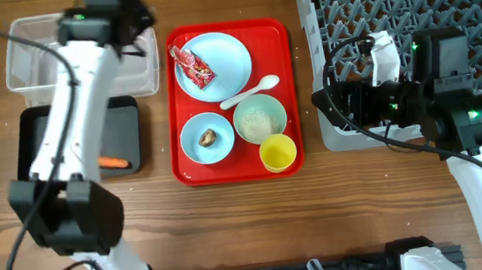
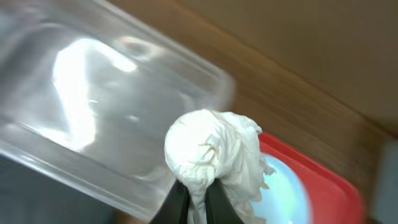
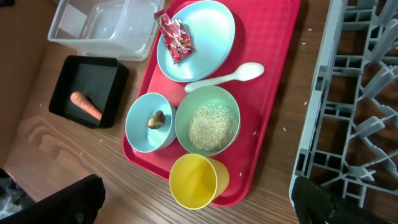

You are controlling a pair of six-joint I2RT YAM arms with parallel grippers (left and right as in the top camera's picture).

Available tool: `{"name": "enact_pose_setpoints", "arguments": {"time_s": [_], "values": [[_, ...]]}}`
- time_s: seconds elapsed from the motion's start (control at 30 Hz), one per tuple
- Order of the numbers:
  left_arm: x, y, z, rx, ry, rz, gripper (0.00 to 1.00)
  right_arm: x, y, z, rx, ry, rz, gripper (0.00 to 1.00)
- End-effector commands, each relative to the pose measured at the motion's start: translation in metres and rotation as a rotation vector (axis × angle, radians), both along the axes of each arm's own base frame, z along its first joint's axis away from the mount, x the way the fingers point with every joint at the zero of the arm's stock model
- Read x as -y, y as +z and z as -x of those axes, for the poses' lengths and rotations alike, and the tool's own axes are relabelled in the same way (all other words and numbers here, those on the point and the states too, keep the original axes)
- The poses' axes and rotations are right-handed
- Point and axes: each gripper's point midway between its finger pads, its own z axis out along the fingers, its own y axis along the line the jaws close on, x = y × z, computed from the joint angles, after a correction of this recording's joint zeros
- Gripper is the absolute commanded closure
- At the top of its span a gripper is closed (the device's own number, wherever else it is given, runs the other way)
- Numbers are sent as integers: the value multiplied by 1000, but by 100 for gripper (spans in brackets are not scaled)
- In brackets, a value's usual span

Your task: Sort waste into correct bins and load items into the dishwasher rack

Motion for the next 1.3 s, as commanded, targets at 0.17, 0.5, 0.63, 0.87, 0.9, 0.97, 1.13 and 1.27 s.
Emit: {"name": "enact_pose_setpoints", "arguments": {"time_s": [0.17, 0.5, 0.63, 0.87, 0.9, 0.97, 1.13, 1.27], "values": [[-77, -126, -16, -236, 134, 82, 0, 1, 3, -3, 21, 8, 14, 0], [-11, -13, 4, -43, 47, -22, 0, 1, 3, -3, 23, 8, 14, 0], [2, -3, 7, -16, 59, -38, 0, 1, 3, -3, 17, 8, 15, 0], [-50, -6, 5, -24, 165, -35, 0, 1, 2, -2, 11, 7, 15, 0], [-60, -8, 7, -32, 178, -21, 0, 1, 2, -2, 11, 8, 16, 0], [-62, -13, 10, -58, 154, 40, 0, 1, 2, -2, 12, 8, 16, 0], [14, -15, 10, -83, -140, 87, 3, 1, 3, -5, 25, 8, 15, 0], [102, -37, 20, -128, -390, 20, 1, 1, 2, -5, 20, 7, 15, 0]]}}
